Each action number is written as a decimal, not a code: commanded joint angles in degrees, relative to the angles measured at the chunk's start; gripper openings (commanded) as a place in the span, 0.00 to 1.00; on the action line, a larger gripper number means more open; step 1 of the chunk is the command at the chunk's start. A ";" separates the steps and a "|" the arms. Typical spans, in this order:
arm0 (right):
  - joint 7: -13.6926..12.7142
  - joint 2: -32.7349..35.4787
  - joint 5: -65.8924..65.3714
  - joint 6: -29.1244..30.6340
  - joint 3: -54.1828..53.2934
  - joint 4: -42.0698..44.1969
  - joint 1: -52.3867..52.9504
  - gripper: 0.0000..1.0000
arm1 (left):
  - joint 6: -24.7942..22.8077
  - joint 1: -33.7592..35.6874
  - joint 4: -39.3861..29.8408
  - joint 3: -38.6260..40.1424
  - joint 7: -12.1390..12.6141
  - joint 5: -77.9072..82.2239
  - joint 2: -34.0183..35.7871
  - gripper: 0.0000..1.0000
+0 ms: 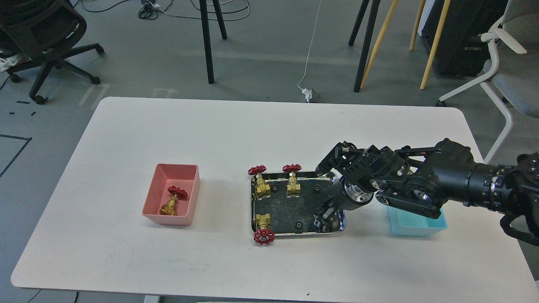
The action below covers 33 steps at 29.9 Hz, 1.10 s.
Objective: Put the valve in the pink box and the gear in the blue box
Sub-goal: 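Move the gear with the right gripper over the blue box and release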
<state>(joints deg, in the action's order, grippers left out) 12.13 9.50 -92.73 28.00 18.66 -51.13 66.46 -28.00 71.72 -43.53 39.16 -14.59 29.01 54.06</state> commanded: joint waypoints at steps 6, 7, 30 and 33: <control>0.52 0.61 4.82 0.00 -7.04 0.59 5.43 0.12 | 0.00 -0.09 0.02 -0.05 0.00 0.00 -0.01 0.96; 0.52 1.05 6.75 0.00 -8.28 0.50 5.87 0.12 | 0.00 -0.18 0.02 -0.05 0.00 0.00 -0.01 0.96; 1.31 41.04 11.43 0.00 -8.73 -17.52 -3.52 0.15 | 0.00 0.00 0.02 0.04 0.08 0.09 -1.41 0.96; 1.23 40.43 11.17 0.00 -8.82 -16.64 -4.23 0.23 | 0.00 0.00 0.02 0.04 0.00 0.09 -1.41 0.96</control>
<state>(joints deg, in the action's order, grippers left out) 13.48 50.41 -81.35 28.01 9.94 -68.51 62.98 -28.00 71.72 -43.51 39.20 -14.51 29.09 52.66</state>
